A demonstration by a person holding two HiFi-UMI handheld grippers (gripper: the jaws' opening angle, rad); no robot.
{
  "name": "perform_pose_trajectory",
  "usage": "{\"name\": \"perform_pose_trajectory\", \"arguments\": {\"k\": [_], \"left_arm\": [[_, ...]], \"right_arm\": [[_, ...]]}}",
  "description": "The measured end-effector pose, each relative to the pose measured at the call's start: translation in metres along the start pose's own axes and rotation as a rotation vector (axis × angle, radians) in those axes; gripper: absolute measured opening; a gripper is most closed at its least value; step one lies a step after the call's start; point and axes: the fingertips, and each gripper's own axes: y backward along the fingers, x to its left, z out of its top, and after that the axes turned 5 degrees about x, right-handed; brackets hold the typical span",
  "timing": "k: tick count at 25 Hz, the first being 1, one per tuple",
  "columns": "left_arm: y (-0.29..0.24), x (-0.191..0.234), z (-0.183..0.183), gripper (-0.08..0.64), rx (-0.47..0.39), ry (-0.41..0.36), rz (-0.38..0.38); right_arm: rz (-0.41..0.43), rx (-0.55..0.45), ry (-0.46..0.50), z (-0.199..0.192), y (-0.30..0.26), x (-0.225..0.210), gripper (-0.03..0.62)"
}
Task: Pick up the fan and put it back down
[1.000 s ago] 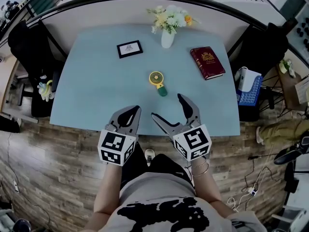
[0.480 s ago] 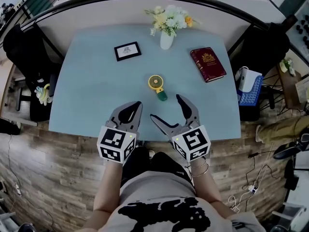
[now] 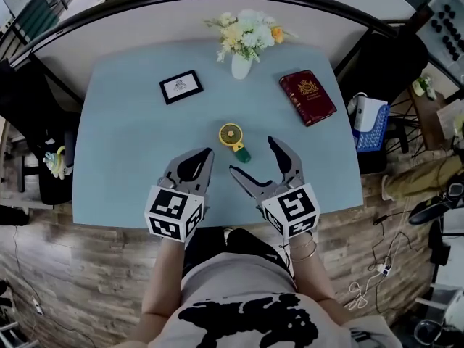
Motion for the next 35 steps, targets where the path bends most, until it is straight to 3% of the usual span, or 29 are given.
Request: {"name": "perform_pose_trajectory", "arguments": {"k": [9, 19, 28, 35], "left_arm": [[-0.022, 0.040, 0.019, 0.012, 0.017, -0.062, -0.061], [-0.044, 0.059, 0.014, 0.012, 0.062, -0.154, -0.139], [-0.052, 0.067, -0.004, 0.012, 0.113, -0.158, -0.170], [-0.062, 0.070, -0.036, 0.012, 0.164, -0.123, -0.159]], "right_arm": [[-0.058, 0.015, -0.008, 0.019, -0.042, -0.014, 0.428], [-0.092, 0.060, -0.025, 0.012, -0.070, -0.015, 0.407], [-0.145, 0.078, -0.057, -0.001, -0.074, -0.022, 0.407], [-0.133, 0.130, -0.055, -0.022, -0.073, -0.026, 0.408]]}}
